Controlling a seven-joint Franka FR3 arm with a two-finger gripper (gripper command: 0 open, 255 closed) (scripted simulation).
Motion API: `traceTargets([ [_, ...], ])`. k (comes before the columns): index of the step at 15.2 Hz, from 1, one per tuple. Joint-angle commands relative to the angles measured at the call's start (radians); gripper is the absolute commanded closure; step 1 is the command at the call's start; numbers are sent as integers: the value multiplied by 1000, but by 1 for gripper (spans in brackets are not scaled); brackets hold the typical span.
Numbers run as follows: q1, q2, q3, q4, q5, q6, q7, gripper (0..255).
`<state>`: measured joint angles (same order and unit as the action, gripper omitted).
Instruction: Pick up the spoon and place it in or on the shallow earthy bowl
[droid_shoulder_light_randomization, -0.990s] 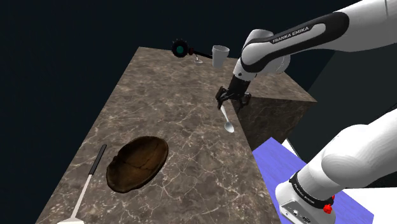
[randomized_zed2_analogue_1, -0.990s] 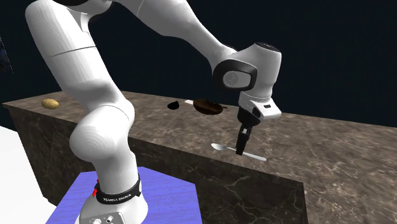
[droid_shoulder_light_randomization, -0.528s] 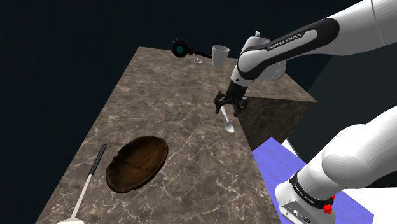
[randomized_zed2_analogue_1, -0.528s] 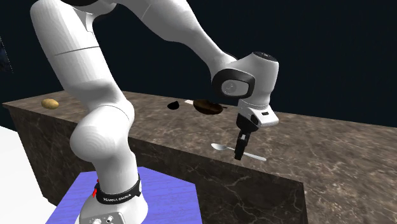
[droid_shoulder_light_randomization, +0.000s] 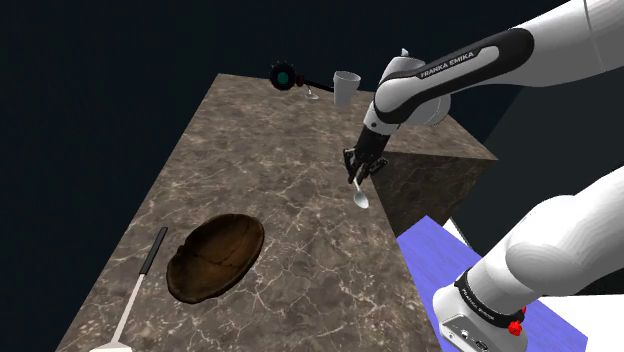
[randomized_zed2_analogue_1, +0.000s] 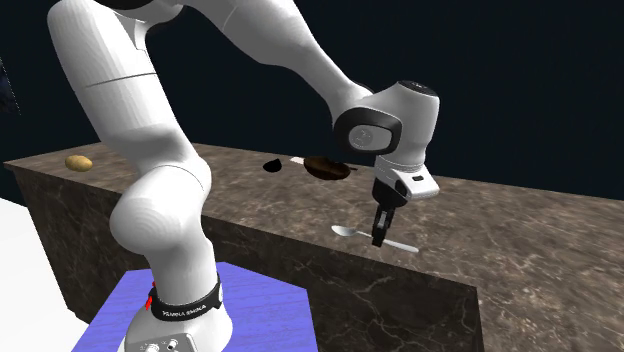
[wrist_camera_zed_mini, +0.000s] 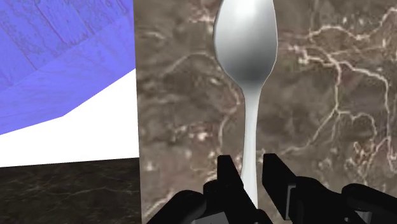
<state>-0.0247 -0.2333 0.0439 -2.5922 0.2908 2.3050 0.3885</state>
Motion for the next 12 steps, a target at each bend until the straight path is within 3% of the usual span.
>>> traceTargets([
  [1,3,5,4,0,3,3,0,255],
  [6,4,2,4,-2,3,2,0,255],
  [12,-2,-56,2,32,-17,-89,24,255],
])
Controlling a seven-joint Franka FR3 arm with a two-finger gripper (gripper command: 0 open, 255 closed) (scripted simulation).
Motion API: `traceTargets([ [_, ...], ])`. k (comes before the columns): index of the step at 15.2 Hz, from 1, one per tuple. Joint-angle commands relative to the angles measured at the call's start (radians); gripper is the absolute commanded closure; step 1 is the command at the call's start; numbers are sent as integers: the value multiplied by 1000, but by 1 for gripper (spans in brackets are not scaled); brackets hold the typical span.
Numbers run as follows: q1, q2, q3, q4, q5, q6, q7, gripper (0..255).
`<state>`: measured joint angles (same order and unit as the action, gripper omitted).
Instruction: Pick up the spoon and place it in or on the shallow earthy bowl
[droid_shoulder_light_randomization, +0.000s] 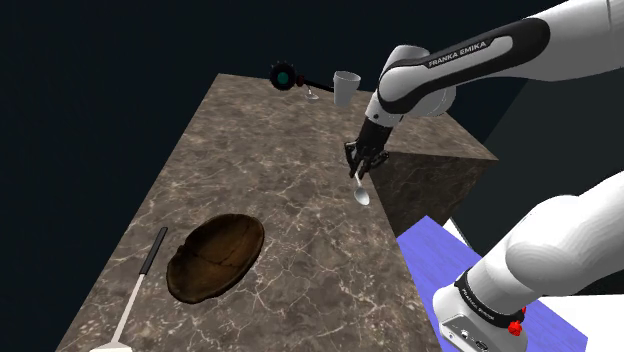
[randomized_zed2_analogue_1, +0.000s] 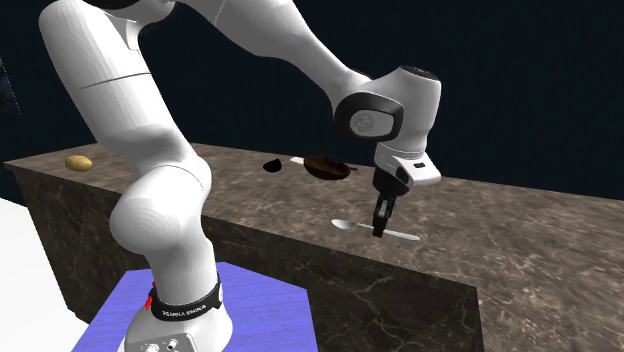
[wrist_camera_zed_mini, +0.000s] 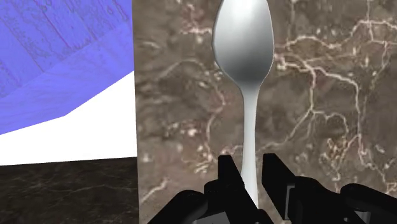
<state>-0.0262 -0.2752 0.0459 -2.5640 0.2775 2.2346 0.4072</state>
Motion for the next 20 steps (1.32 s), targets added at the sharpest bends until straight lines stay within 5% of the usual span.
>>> traceTargets([
  [1,-2,-23,0,11,-6,-34,9,255],
  [20,-13,-135,-8,177,-43,-307,68,255],
])
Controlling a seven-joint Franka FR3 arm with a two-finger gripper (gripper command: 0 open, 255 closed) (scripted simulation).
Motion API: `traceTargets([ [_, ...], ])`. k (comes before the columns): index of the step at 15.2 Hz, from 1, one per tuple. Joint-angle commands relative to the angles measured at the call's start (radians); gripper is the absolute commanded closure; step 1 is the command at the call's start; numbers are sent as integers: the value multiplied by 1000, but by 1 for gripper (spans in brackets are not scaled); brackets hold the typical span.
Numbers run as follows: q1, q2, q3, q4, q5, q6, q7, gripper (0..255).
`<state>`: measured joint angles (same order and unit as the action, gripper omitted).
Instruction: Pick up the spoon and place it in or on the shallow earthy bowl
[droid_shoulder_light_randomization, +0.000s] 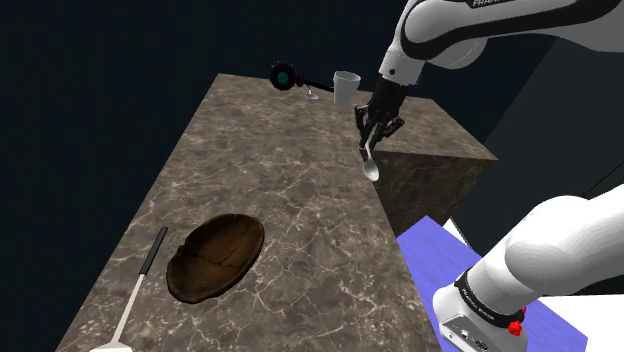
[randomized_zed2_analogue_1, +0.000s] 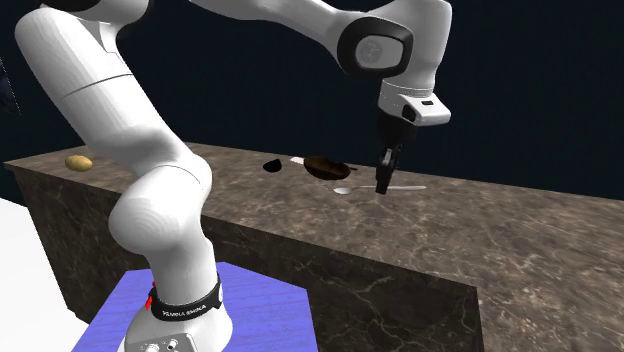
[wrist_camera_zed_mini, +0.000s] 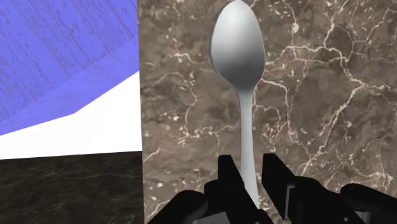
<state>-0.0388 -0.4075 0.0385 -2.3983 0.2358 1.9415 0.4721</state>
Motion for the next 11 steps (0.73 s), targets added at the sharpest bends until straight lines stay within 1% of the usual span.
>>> traceTargets([
  [1,-1,-6,-1,22,-3,-28,5,255],
  [7,-2,-20,-4,86,-9,-104,20,255],
  [11,40,-30,68,78,27,-86,115,255],
])
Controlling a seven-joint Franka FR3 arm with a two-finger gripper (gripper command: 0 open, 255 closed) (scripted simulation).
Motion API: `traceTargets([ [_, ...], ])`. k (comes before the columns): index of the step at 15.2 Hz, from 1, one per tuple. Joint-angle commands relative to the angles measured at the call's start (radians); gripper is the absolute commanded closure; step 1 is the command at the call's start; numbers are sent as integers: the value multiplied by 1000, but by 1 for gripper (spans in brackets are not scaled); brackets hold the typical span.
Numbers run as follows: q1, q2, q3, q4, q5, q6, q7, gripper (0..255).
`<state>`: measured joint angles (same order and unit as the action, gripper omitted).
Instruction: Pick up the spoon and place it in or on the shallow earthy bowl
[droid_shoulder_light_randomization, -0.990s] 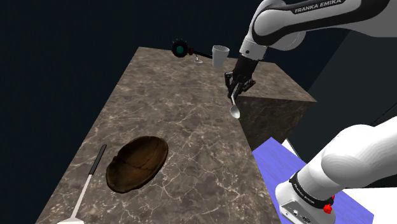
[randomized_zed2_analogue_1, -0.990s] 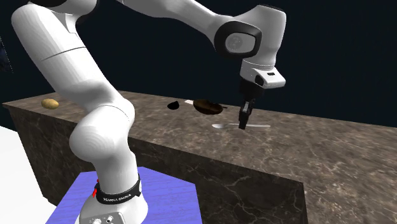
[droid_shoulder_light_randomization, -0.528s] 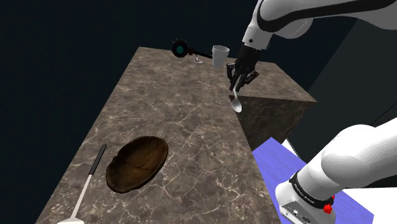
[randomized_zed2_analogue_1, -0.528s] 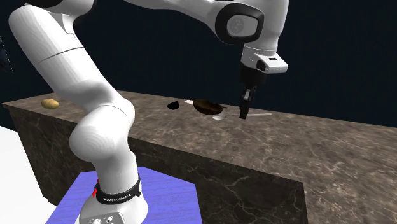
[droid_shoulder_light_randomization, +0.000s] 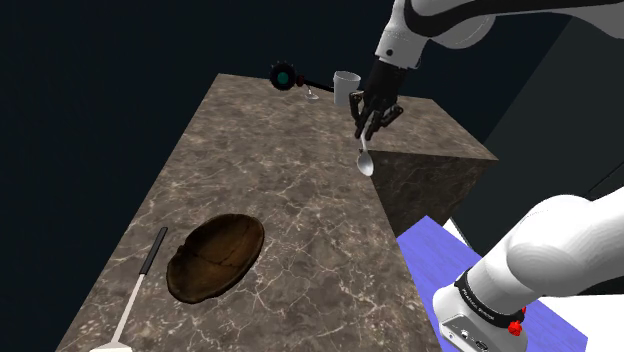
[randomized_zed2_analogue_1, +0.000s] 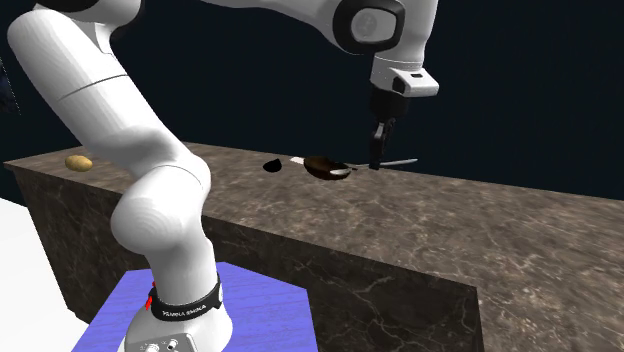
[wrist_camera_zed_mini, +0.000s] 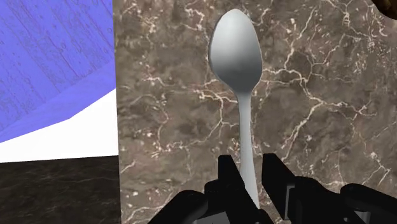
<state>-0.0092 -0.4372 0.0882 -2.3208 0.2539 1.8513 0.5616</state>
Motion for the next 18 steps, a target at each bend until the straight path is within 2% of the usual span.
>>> traceTargets([
  [1,21,0,37,2,18,10,49,255],
  [11,115,67,222,73,81,68,293,255],
  [18,163,181,353,188,72,112,477,255],
])
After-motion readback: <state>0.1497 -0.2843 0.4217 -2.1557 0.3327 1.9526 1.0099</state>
